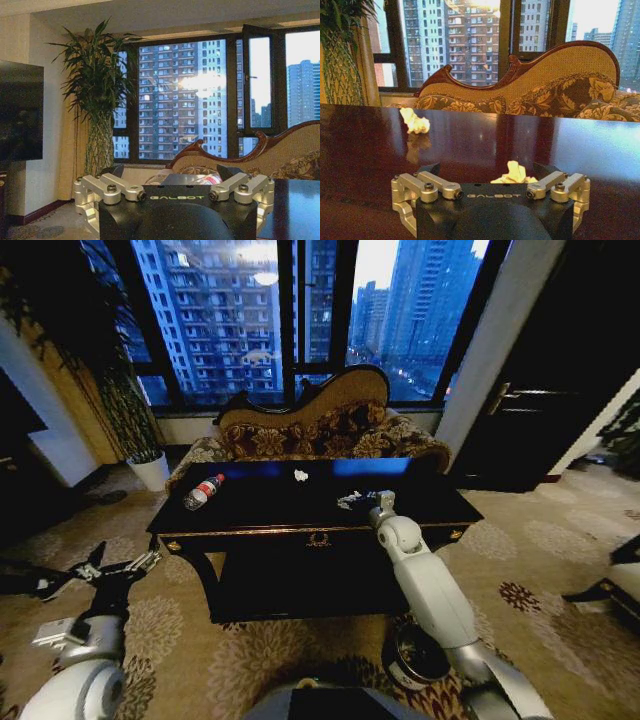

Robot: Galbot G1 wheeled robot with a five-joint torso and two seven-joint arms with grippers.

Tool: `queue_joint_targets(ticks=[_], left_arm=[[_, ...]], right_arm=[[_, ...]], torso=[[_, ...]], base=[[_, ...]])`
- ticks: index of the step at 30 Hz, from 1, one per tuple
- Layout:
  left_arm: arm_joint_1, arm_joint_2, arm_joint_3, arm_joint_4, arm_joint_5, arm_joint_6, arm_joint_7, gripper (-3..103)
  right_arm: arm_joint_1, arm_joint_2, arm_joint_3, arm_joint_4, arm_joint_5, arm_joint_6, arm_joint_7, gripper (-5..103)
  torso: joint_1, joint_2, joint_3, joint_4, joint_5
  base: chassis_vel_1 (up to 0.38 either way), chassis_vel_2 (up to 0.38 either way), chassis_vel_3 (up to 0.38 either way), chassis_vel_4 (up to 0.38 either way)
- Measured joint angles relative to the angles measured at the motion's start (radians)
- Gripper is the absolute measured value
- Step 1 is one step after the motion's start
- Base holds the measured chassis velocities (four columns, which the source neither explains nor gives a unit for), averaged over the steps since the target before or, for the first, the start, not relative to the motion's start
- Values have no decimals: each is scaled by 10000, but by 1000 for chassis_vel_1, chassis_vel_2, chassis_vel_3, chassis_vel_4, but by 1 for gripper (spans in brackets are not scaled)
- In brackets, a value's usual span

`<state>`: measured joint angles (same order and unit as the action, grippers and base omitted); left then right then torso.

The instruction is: Move to the front of the table and place the trash on the table into the trash bin.

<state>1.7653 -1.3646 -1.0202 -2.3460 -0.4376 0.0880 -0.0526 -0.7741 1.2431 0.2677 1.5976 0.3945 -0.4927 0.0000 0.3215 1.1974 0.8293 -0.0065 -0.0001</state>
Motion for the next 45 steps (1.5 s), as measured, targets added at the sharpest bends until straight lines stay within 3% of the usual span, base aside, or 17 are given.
queue_joint_targets(ticks=[11, 16, 17, 19, 21, 23, 24, 25, 28, 30, 31, 36, 45], left_arm=[[-34, 23, -1, 24, -19, -9, 5, 100], [-26, 34, -30, 35, -52, -17, 10, 100], [-22, 42, -48, 37, -62, -20, 11, 100], [-19, 54, -67, 41, -74, -23, 11, 100], [-18, 75, -97, 43, -99, -26, 12, 100], [-18, 75, -97, 43, -99, -26, 12, 100], [-18, 82, -109, 43, -111, -28, 11, 100], [-18, 87, -117, 42, -129, -28, 11, 100], [-17, 87, -121, 33, -132, -28, 12, 100], [-12, 103, -146, 13, -143, -28, 12, 100], [-12, 103, -146, 13, -143, -28, 12, 100], [-8, 144, -219, -48, -226, -28, 12, 100], [-6, 140, -200, -101, -255, -28, 7, 100]], right_arm=[[9, -15, -5, -172, -132, 197, 0, 102], [-46, -5, -17, -214, -324, 346, 0, 88], [-63, -1, -17, -221, -347, 364, 0, 78], [-87, 0, -15, -223, -374, 381, 0, 78], [-120, -7, 3, -224, -418, 403, 0, 61], [-120, -7, 3, -224, -418, 403, 0, 61], [-134, -14, 16, -225, -443, 412, 0, 56], [-167, -48, 44, -219, -479, 443, 0, 40], [-175, -64, 52, -201, -502, 465, 0, 34], [-196, -68, 64, -168, -523, 493, 0, 23], [-196, -68, 64, -168, -523, 493, 0, 23], [-310, -71, 90, -109, -672, 654, 0, 3], [-542, -90, 296, 284, -625, 707, 0, 0]], torso=[[0, 0, 0, 0, 0], [0, 0, 0, -1, 0], [0, 0, 0, 0, 0], [0, 0, 0, 0, 0], [0, 0, 0, 0, 0], [0, 0, 0, 0, 0], [0, 0, 0, 0, 0], [0, 0, 0, 0, 0], [-1, 0, 0, 0, 0], [0, 0, 0, 0, 0], [0, 0, 0, 0, 0], [0, 0, 0, 0, 0], [0, 0, 0, 0, 0]], base=[[0, 0, 0, 0], [0, 0, 0, 0], [0, 0, 0, 0], [0, 0, 0, 0], [0, 0, 0, 0], [0, 0, 0, 0], [0, 0, 0, 0], [0, 0, 0, 0], [0, 0, 0, 0], [0, 0, 0, 0], [0, 0, 0, 0], [0, 0, 0, 0], [0, 0, 0, 0]])
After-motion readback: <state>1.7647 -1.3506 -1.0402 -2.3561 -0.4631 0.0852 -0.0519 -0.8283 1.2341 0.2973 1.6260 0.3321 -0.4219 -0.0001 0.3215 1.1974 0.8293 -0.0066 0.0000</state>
